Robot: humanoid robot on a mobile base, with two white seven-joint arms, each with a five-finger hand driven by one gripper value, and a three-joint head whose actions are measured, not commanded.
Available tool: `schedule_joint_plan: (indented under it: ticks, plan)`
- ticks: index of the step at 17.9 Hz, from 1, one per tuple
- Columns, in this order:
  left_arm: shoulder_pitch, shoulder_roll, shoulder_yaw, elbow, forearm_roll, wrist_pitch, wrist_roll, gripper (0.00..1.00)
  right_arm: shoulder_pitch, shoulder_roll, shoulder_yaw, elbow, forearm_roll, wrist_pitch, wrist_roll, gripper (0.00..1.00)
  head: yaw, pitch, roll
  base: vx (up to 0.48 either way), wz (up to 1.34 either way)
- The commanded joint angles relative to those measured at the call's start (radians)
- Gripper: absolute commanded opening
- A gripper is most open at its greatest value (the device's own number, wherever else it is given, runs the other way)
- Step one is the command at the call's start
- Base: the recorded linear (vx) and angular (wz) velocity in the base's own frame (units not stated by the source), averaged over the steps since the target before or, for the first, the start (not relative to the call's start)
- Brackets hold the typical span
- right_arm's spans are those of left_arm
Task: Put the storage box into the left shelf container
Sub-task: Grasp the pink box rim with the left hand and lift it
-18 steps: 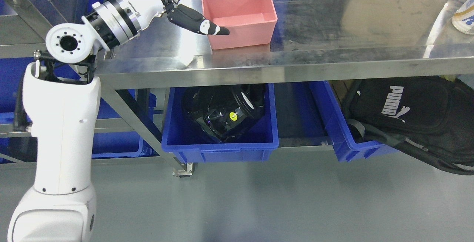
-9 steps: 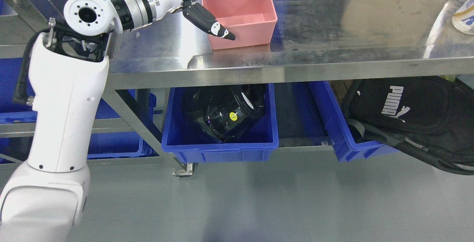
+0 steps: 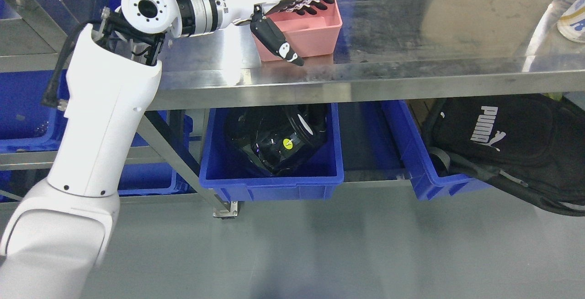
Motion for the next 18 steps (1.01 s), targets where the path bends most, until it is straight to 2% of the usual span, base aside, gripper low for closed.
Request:
schedule_joint_plan:
  ticks: [1, 2, 8, 11, 13, 14, 16, 18]
  plan:
    - [-0.03, -0.053, -0.08, 0.159, -0.053, 0.0, -0.035, 0.81, -0.005, -0.017, 0.0, -0.017, -0.021, 0.003, 0.001, 1.0, 0.0, 0.0, 0.0, 0.0, 0.0]
    - [-0.033, -0.054, -0.077, 0.165, -0.053, 0.0, -0.037, 0.78, -0.003, -0.017, 0.0, -0.017, -0.021, 0.003, 0.0, 1.0, 0.0, 0.0, 0.0, 0.0, 0.0]
    - [-0.034, -0.057, -0.005, 0.182, -0.053, -0.009, -0.064, 0.42, -0.005, -0.017, 0.0, -0.017, -0.021, 0.003, 0.0, 1.0, 0.0, 0.0, 0.0, -0.001, 0.02]
    - [-0.022, -0.061, 0.082, 0.192, -0.052, -0.091, -0.067, 0.22, -0.005, -0.017, 0.0, -0.017, -0.021, 0.003, 0.0, 1.0, 0.0, 0.0, 0.0, 0.0, 0.0]
    - [0.019, -0.124, 0.228, 0.202, -0.05, -0.154, -0.072, 0.0, -0.003, -0.017, -0.001, -0.017, -0.021, 0.003, 0.0, 1.0, 0.0, 0.0, 0.0, 0.0, 0.0]
    - [0.04, -0.154, 0.292, 0.202, -0.05, -0.165, -0.074, 0.0, -0.003, -0.017, 0.0, -0.017, -0.021, 0.002, 0.0, 1.0, 0.0, 0.0, 0.0, 0.0, 0.0]
    - [0.099, -0.157, 0.414, 0.201, -0.043, -0.175, -0.071, 0.0, -0.003, -0.017, 0.0, -0.017, -0.021, 0.002, 0.0, 1.0, 0.0, 0.0, 0.0, 0.0, 0.0]
    - [0.155, -0.157, 0.465, 0.198, 0.021, -0.211, -0.066, 0.0, -0.005, -0.017, 0.0, -0.017, -0.021, 0.003, 0.0, 1.0, 0.0, 0.0, 0.0, 0.001, 0.03]
